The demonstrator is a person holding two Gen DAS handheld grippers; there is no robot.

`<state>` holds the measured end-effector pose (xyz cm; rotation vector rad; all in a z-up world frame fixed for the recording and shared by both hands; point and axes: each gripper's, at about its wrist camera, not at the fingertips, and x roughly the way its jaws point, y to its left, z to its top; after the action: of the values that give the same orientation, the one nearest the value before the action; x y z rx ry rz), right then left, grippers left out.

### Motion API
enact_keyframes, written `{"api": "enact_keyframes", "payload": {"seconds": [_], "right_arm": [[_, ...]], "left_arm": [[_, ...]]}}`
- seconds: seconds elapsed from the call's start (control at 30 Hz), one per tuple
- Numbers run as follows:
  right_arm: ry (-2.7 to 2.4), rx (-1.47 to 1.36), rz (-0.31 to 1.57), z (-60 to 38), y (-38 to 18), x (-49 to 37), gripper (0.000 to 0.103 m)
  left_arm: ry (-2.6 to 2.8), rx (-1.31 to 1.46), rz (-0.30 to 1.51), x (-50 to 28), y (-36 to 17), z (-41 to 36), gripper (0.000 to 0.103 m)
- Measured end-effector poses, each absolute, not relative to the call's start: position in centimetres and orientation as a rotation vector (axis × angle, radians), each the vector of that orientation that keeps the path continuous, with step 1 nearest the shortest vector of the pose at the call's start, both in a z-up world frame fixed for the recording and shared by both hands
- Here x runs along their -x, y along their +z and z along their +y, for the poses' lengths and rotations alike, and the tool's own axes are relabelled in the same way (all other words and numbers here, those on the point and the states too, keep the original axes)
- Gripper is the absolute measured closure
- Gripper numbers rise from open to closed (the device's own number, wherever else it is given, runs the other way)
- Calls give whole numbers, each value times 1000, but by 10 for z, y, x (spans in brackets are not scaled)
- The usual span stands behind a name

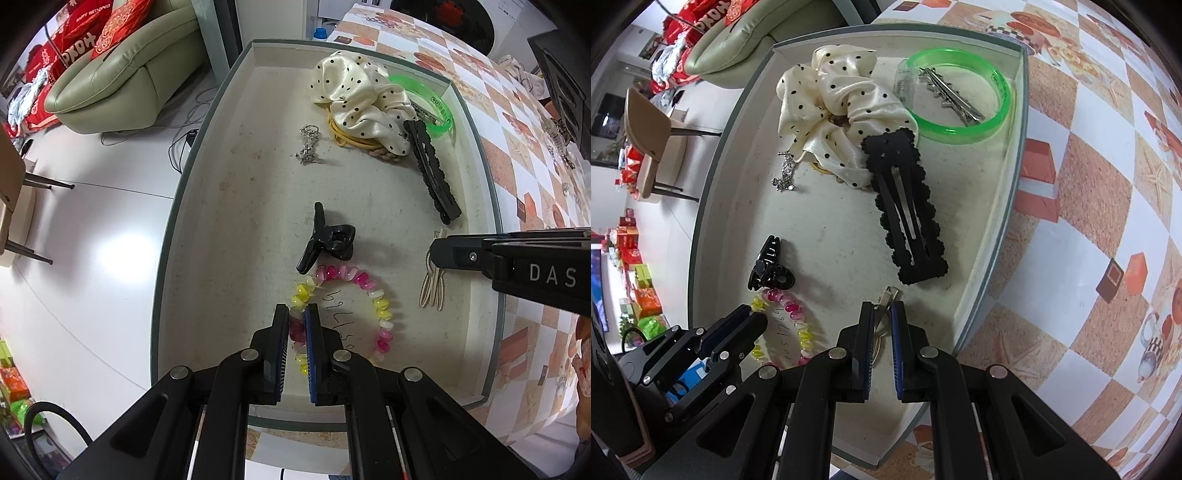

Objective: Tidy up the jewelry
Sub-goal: 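Open the right tool to drop the hair tie while the left tool releases the bracelet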

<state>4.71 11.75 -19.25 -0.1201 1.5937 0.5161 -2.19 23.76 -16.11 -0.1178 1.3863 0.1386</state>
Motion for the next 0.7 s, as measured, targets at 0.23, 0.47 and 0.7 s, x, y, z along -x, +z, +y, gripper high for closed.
{"api": "enact_keyframes", "payload": {"seconds": [0.23,0.47,0.7], "right_arm": [[537,101,1605,117,-191,-46,83],[537,55,1575,112,-173,-49,67],[537,1,1508,96,-133,-49,66]], "left_arm": [[153,115,1395,22,-160,235,90],[146,116,1398,22,-155,235,90],[133,113,1385,24,-142,232,90]]}}
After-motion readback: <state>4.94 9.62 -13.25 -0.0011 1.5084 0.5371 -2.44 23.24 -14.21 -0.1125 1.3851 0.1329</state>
